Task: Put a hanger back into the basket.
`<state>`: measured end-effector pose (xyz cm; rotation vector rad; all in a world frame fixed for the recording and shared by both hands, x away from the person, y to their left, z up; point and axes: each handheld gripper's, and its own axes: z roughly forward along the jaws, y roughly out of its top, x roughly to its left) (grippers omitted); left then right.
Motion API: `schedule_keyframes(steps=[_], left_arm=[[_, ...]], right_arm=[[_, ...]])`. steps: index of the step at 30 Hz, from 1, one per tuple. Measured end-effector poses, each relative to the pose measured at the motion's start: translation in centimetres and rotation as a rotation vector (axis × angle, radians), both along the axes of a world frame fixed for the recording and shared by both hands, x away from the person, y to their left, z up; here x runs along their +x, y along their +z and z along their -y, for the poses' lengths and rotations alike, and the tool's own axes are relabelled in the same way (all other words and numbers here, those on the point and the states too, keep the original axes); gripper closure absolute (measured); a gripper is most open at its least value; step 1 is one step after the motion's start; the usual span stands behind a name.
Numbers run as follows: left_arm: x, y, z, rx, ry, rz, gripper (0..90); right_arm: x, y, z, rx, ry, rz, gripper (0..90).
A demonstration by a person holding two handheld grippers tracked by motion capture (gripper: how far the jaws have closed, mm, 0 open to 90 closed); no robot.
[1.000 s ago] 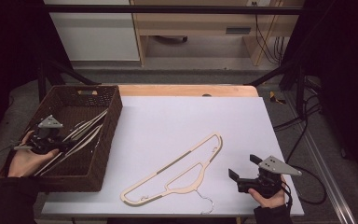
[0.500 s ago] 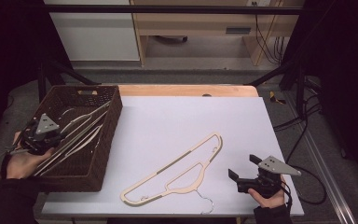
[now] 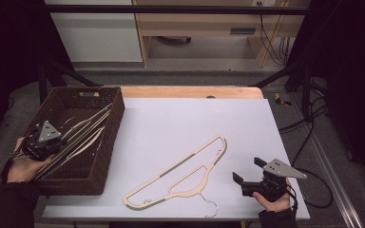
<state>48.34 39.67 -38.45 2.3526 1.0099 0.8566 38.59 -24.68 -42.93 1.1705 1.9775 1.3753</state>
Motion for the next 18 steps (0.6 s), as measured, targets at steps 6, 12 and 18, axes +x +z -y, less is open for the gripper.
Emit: schedule_keyframes(steps=[6,12,18], left_arm=[[0.4,0.2,0.6,-0.072,0.020,-0.110,75.5],[-0.1,0.5,0.3,-0.097,0.017,-0.127,68.3],[-0.1,1.2,-0.2,-0.169,0.018,-0.118,53.8]], right_arm=[[0.0,0.0,0.0,0.005,-0.001,0.000,3.4],[0.0,0.0,0.0,0.003,0.002,-0.002,3.5],[0.0,0.0,-0.1,0.002,0.007,-0.005,3.8]])
